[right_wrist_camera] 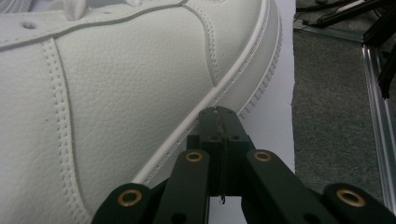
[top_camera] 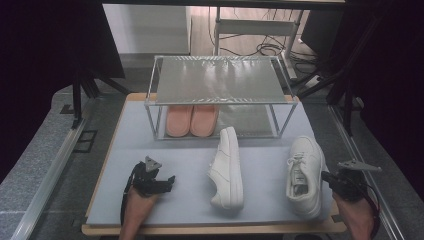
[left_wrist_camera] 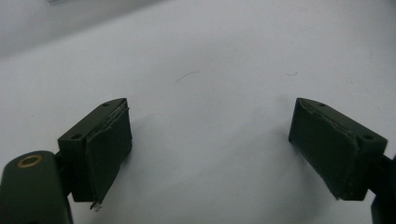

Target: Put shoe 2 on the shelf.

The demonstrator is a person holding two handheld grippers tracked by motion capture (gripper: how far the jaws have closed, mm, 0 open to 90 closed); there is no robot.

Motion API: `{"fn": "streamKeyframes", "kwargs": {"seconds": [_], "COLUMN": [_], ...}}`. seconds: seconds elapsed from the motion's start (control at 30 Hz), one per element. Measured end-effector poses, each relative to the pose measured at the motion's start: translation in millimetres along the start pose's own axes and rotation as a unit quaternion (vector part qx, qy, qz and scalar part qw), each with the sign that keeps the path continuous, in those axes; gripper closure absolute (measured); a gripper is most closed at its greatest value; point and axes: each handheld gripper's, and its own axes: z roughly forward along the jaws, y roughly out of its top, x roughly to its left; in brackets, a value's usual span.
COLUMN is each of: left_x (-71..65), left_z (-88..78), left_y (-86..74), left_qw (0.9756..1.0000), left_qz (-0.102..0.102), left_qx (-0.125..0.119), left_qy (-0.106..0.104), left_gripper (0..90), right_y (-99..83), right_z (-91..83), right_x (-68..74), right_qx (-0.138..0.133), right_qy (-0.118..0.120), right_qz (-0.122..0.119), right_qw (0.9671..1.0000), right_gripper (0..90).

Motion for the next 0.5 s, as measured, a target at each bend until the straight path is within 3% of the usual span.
{"fn": "streamKeyframes", "kwargs": {"seconds": [0.27,0.5], "left_x": [0.4,0.4], "left_z": [-0.2,-0.1], "left_y": [0.0,0.0], "left_qw": [1.0000,1.0000], "left_qz": [0.001,0.001], "left_qx": [0.002,0.002], "left_qy": [0.000,0.000], "left_gripper": [13.3,13.3], "right_y": [-7.4,-11.5], "right_z": [6.8,14.8], "right_x": [-11.4,-15.7], "right_qx": [-0.005,0.000], "right_qy": [0.012,0.004], "right_qz": [0.031,0.040], "right_qw": [0.9994,0.9992], "right_gripper": [90.0,90.0]}}
